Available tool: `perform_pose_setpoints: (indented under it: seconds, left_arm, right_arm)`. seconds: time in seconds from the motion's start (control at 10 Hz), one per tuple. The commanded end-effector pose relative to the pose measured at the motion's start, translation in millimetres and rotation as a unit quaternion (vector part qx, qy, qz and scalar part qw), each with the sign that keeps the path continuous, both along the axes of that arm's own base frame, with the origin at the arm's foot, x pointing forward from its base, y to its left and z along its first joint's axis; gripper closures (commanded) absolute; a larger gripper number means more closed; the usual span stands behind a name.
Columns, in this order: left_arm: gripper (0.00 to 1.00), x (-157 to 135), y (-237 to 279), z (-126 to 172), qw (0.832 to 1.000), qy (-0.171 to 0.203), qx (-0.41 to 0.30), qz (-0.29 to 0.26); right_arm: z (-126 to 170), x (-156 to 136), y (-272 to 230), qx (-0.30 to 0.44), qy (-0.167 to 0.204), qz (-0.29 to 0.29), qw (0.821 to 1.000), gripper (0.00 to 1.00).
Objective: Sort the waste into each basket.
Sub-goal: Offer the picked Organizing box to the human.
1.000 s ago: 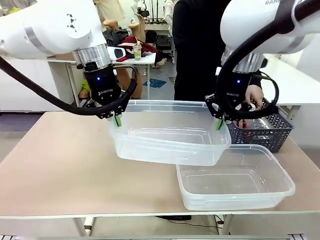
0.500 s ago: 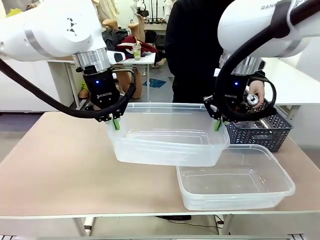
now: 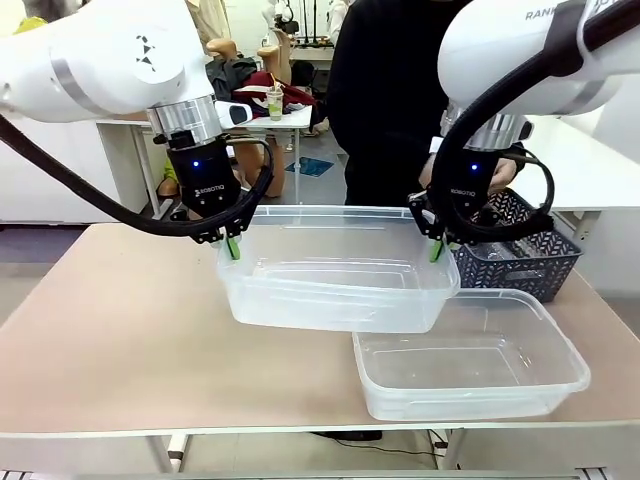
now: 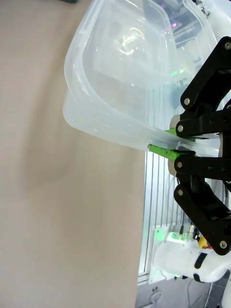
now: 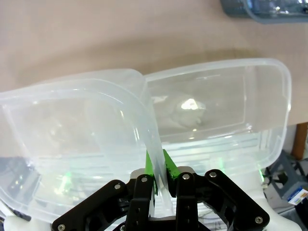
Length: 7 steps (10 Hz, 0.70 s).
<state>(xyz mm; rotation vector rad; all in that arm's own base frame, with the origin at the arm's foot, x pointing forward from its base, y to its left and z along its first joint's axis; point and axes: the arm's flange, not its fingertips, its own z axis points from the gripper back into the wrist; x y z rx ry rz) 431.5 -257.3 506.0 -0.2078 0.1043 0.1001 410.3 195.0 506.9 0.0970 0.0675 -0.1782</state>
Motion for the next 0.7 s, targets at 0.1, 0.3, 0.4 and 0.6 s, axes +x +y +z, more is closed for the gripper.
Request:
perform_pose_setpoints:
  seconds: [0.1, 0.3, 0.4, 0.6]
  left_arm:
    - [0.94, 3.8, 0.5, 6.1, 1.000, -0.005, -0.010, 0.013]
    - [0.94, 3.8, 0.5, 6.1, 1.000, -0.005, -0.010, 0.013]
    - [0.94, 3.8, 0.5, 6.1, 1.000, -0.005, -0.010, 0.013]
    - [0.94, 3.8, 0.5, 6.1, 1.000, -0.005, -0.010, 0.013]
  right_arm:
    - [2.9, -2.0, -0.5, 0.003, 0.003, 0.000, 1.000, 0.94]
    - [2.9, -2.0, -0.5, 0.003, 0.003, 0.000, 1.000, 0.94]
    - [2.9, -2.0, -0.5, 0.003, 0.003, 0.000, 1.000, 0.94]
    - [2.9, -2.0, -0.5, 0.003, 0.003, 0.000, 1.000, 0.94]
